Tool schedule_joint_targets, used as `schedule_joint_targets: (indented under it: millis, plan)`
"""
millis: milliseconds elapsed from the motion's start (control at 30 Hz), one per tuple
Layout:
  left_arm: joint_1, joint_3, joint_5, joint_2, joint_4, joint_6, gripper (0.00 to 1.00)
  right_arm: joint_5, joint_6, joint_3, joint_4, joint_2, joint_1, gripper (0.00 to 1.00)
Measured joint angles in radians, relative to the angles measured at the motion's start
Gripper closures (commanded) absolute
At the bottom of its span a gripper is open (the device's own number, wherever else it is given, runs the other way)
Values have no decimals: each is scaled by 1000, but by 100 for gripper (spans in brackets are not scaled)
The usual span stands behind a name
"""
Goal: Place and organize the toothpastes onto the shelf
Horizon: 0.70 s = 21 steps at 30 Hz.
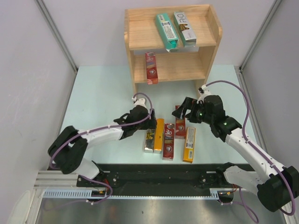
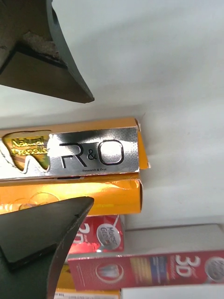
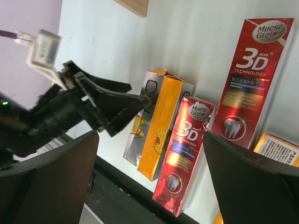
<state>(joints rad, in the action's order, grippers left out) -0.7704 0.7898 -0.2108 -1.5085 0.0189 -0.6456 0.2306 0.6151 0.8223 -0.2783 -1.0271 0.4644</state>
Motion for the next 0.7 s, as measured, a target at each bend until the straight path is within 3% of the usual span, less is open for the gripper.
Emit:
schedule_joint_targets:
  millis: [233, 700]
  plan:
    - [-1, -17, -67, 118, 22, 14, 15, 14, 1, -14, 11, 0, 0, 0]
    - [-3, -8, -43, -21, 47, 35, 18, 21, -2, -24, 14, 0, 0, 0]
